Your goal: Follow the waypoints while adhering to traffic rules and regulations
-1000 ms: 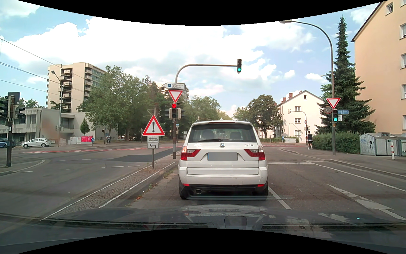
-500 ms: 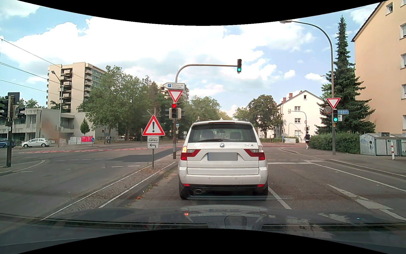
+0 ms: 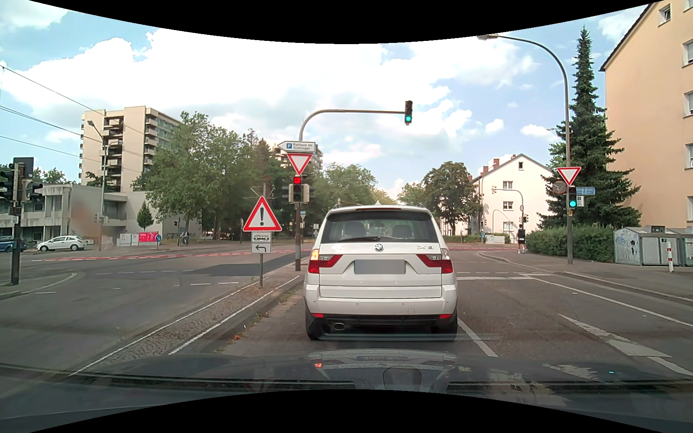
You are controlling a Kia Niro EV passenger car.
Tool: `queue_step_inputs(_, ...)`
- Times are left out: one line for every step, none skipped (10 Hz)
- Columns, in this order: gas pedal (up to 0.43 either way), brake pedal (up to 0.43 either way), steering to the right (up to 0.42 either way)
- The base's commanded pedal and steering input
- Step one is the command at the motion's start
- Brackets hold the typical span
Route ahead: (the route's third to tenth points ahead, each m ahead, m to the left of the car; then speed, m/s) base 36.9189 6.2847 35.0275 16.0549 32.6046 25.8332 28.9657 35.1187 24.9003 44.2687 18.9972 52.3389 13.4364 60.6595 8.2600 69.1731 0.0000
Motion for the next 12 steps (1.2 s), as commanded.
queue_step_inputs(0.000,0.305,-0.004)
queue_step_inputs(0.000,0.305,-0.004)
queue_step_inputs(0.000,0.305,-0.004)
queue_step_inputs(0.000,0.305,-0.004)
queue_step_inputs(0.000,0.305,-0.004)
queue_step_inputs(0.000,0.305,-0.004)
queue_step_inputs(0.000,0.305,-0.004)
queue_step_inputs(0.000,0.305,-0.004)
queue_step_inputs(0.000,0.305,-0.004)
queue_step_inputs(0.000,0.305,-0.004)
queue_step_inputs(0.000,0.305,-0.004)
queue_step_inputs(0.000,0.305,-0.004)
